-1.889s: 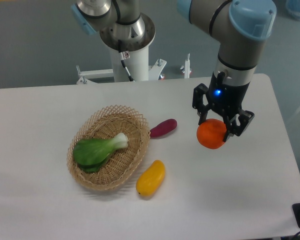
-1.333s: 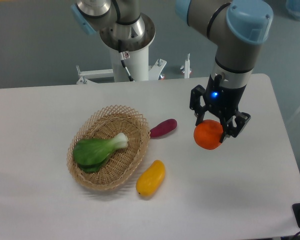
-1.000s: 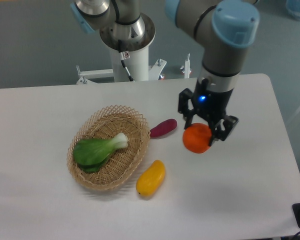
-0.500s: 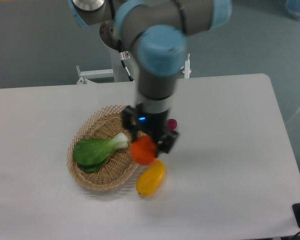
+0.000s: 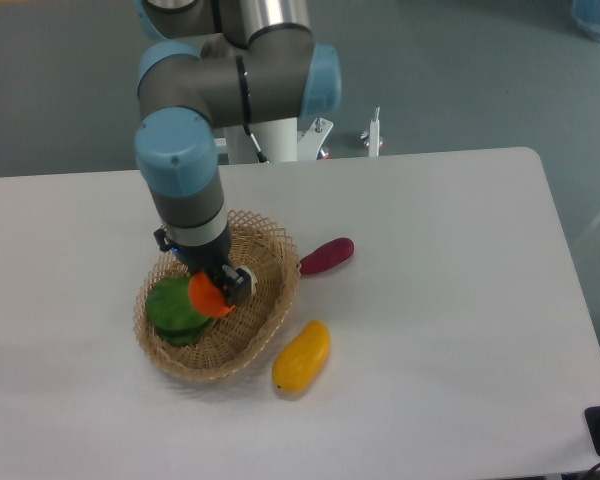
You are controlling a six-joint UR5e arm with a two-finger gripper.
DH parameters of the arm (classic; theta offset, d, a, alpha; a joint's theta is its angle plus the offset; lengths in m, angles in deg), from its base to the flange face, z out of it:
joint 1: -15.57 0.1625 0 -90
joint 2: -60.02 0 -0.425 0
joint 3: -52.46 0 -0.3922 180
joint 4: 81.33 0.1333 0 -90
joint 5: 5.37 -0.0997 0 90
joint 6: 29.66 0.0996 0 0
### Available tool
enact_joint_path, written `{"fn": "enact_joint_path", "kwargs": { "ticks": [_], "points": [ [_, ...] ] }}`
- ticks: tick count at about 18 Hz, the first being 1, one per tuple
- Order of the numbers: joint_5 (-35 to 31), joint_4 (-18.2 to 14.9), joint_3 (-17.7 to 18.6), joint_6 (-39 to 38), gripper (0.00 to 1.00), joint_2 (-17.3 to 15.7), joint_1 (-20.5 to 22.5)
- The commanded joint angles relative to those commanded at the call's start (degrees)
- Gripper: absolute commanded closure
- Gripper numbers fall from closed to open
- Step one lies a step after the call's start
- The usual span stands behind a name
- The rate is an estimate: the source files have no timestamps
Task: Place the orange in the basket
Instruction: 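Lower the orange into the basket beside the bok choy, then open the gripper to release the orange in the basket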
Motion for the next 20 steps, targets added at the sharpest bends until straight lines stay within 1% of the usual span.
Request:
{"fn": "enact_joint_path", "kwargs": {
  "ticks": [1,3,6,9,11,16,17,18,19,20],
  "points": [
    [-0.4,-0.1,0.2,-1.1,0.33,0.4,-0.4],
    [-2.7,0.0,2.9,-0.3,0.33,-0.1,-1.6],
    [-3.9,0.3,5.1,5.2,0.33,-1.4,-2.6],
    [-4.0,0.5,5.5,5.8,0.33,-1.4,-2.8],
    [-4.0,0.5,6.7,5.9,0.33,-1.5,-3.1],
    [-4.0,0.4,8.0,5.9,0.32,-1.9,-4.5],
    [-4.0,0.4,8.3,5.8,0.29,-1.9,-4.7],
    [-4.2,0.4,8.5,5.8,0.23,-1.9,-4.9],
    [-4.2,0.4,8.8,5.8,0.21,-2.1,-5.0],
    [-4.1,0.4,8.9,5.8,0.2,-2.5,-5.0]
  ]
}}
